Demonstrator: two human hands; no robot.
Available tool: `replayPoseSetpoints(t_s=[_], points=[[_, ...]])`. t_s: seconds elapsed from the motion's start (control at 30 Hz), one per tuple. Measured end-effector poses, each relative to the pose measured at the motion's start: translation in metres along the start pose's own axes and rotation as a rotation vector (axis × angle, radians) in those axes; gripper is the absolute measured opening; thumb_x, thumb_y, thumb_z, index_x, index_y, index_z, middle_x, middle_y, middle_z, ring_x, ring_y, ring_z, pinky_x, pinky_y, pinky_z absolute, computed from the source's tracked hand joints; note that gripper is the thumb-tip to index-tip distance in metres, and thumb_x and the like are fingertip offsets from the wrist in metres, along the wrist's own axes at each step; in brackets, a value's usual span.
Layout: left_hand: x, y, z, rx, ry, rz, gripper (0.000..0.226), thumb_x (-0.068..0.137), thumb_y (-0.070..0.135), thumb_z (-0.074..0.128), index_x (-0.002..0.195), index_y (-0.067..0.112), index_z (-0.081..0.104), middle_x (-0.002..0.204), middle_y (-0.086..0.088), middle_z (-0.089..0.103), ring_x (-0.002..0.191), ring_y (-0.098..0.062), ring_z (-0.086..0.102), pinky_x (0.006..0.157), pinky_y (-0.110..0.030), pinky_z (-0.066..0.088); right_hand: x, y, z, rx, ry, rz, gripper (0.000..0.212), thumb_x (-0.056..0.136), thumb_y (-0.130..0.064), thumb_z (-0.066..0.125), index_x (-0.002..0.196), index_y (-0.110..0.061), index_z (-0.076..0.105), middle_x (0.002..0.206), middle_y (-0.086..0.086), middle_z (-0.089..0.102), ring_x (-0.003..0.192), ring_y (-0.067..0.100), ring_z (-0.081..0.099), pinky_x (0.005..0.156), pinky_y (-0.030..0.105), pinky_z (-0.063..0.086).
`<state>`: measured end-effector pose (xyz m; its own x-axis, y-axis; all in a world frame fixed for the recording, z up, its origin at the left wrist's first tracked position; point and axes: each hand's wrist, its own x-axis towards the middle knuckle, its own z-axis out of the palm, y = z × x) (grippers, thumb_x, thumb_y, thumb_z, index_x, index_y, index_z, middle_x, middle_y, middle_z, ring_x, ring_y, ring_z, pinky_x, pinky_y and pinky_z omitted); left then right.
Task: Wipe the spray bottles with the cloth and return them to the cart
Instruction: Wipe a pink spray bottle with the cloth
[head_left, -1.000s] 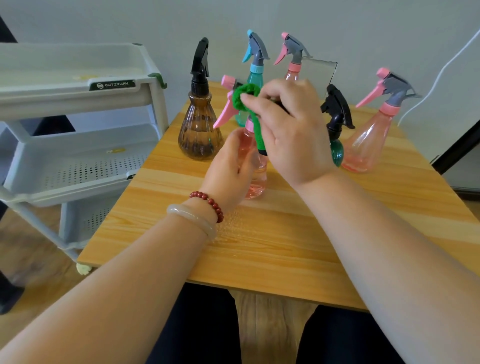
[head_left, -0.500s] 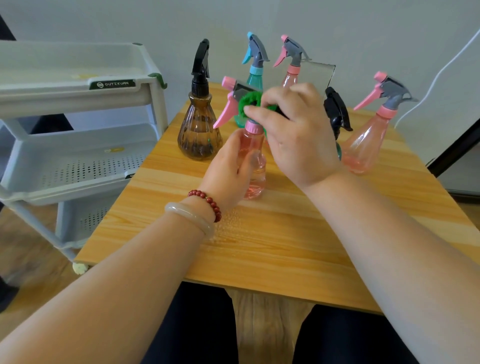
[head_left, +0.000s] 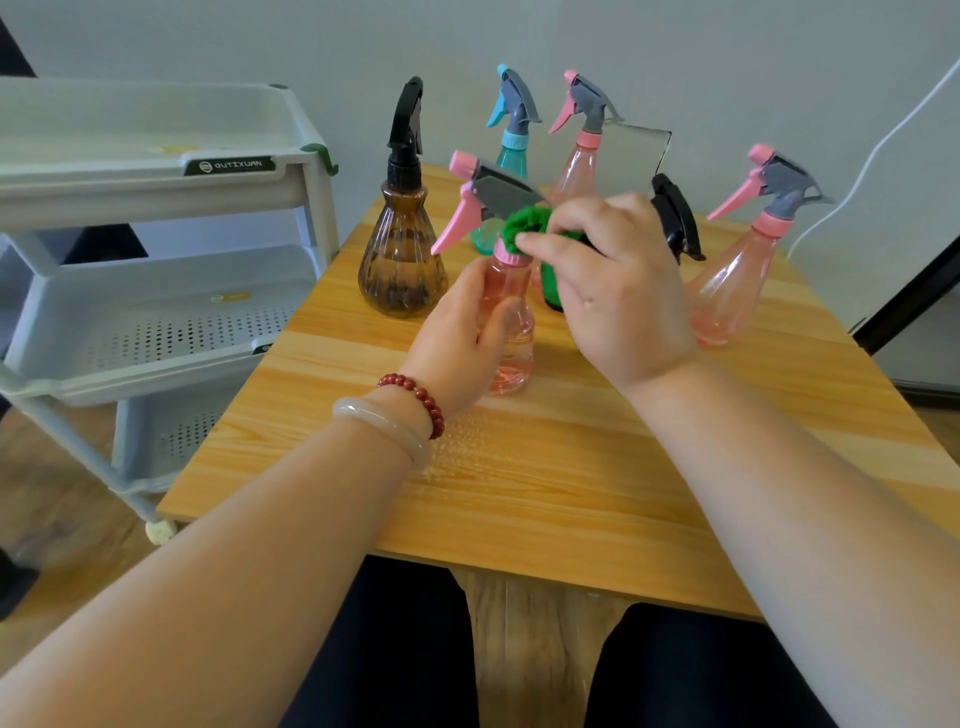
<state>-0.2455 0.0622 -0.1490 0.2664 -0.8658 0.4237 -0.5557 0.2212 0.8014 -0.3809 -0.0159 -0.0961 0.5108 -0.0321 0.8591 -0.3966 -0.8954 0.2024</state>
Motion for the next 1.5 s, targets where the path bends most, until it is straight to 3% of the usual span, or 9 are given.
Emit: replayPoseSetpoints(t_s=[0.23, 0.4, 0.57, 0.67, 0.73, 0.93, 1.13, 1.3, 1.5], points=[[-0.002, -0.001, -0.001, -0.013, -0.017, -0.059, 0.04, 0.101, 0.028, 0.05, 0.139, 0.019, 0.043, 0.106, 0.022, 0.058, 0.095, 0.017, 0.054, 0.079, -0.001, 0.041, -0.007, -0.002, -0.021, 0.064, 0.0, 0.153, 0.022, 0.096, -0.003, 0.054, 0.102, -0.001, 0.075, 0.089, 0.016, 0.067, 0.081, 0.034, 0.059, 0.077, 0.032, 0.043], [-0.005, 0.001, -0.003, -0.108, -0.013, -0.152, 0.047, 0.097, 0.036, 0.057, 0.141, 0.024, 0.045, 0.121, 0.014, 0.063, 0.11, 0.001, 0.058, 0.095, -0.021, 0.048, 0.027, -0.017, -0.017, 0.051, 0.147, 0.13, 0.021, 0.094, -0.001, 0.056, 0.102, -0.002, 0.076, 0.09, 0.015, 0.067, 0.082, 0.034, 0.06, 0.076, 0.034, 0.046], [-0.006, 0.004, -0.003, -0.231, 0.07, -0.215, 0.04, 0.092, 0.027, 0.066, 0.13, 0.022, 0.057, 0.109, 0.019, 0.065, 0.098, 0.011, 0.058, 0.084, -0.005, 0.046, 0.021, -0.019, 0.002, -0.008, 0.085, 0.012, 0.019, 0.094, -0.003, 0.058, 0.099, -0.002, 0.076, 0.09, 0.013, 0.069, 0.082, 0.03, 0.056, 0.078, 0.028, 0.041], [-0.004, 0.004, 0.0, -0.256, 0.095, -0.224, 0.038, 0.09, 0.025, 0.07, 0.127, 0.019, 0.061, 0.109, 0.015, 0.067, 0.099, 0.007, 0.061, 0.086, -0.008, 0.049, 0.002, -0.015, 0.001, -0.016, 0.035, -0.012, 0.019, 0.094, 0.0, 0.058, 0.099, -0.002, 0.076, 0.093, 0.014, 0.07, 0.089, 0.027, 0.049, 0.076, 0.037, 0.048], [-0.005, 0.005, 0.002, -0.256, 0.095, -0.226, 0.04, 0.088, 0.028, 0.071, 0.127, 0.02, 0.062, 0.109, 0.013, 0.068, 0.097, 0.007, 0.061, 0.086, -0.009, 0.049, 0.005, -0.016, -0.006, 0.013, 0.048, 0.016, 0.025, 0.099, -0.008, 0.052, 0.099, -0.002, 0.077, 0.091, 0.013, 0.07, 0.087, 0.026, 0.049, 0.079, 0.029, 0.044], [-0.011, 0.005, -0.002, -0.203, -0.035, -0.217, 0.049, 0.093, 0.029, 0.065, 0.139, 0.027, 0.047, 0.107, 0.032, 0.053, 0.089, 0.032, 0.046, 0.075, 0.007, 0.037, 0.029, -0.013, -0.011, -0.02, 0.134, -0.014, 0.022, 0.096, -0.004, 0.055, 0.1, -0.003, 0.077, 0.092, 0.014, 0.07, 0.081, 0.036, 0.06, 0.077, 0.031, 0.043], [-0.01, 0.006, -0.002, -0.188, -0.021, -0.207, 0.049, 0.092, 0.03, 0.066, 0.139, 0.025, 0.051, 0.111, 0.027, 0.057, 0.098, 0.02, 0.05, 0.084, 0.001, 0.037, 0.011, -0.011, -0.005, 0.022, 0.03, -0.095, 0.017, 0.096, -0.006, 0.06, 0.098, -0.003, 0.077, 0.094, 0.012, 0.071, 0.089, 0.026, 0.049, 0.075, 0.035, 0.047], [-0.015, 0.005, 0.001, -0.182, -0.085, -0.2, 0.061, 0.09, 0.031, 0.068, 0.145, 0.028, 0.041, 0.121, 0.027, 0.051, 0.103, 0.021, 0.048, 0.082, 0.006, 0.034, 0.023, -0.011, -0.017, 0.028, 0.149, 0.076, 0.025, 0.098, -0.007, 0.052, 0.097, -0.002, 0.076, 0.091, 0.015, 0.069, 0.083, 0.033, 0.059, 0.079, 0.028, 0.04], [-0.01, 0.007, -0.004, -0.063, -0.096, -0.12, 0.061, 0.087, 0.029, 0.072, 0.141, 0.022, 0.046, 0.12, 0.021, 0.051, 0.107, 0.01, 0.049, 0.085, 0.003, 0.032, -0.001, -0.019, -0.011, 0.118, 0.027, 0.107, 0.019, 0.094, -0.003, 0.058, 0.097, -0.002, 0.076, 0.091, 0.013, 0.069, 0.088, 0.029, 0.058, 0.084, 0.024, 0.04]])
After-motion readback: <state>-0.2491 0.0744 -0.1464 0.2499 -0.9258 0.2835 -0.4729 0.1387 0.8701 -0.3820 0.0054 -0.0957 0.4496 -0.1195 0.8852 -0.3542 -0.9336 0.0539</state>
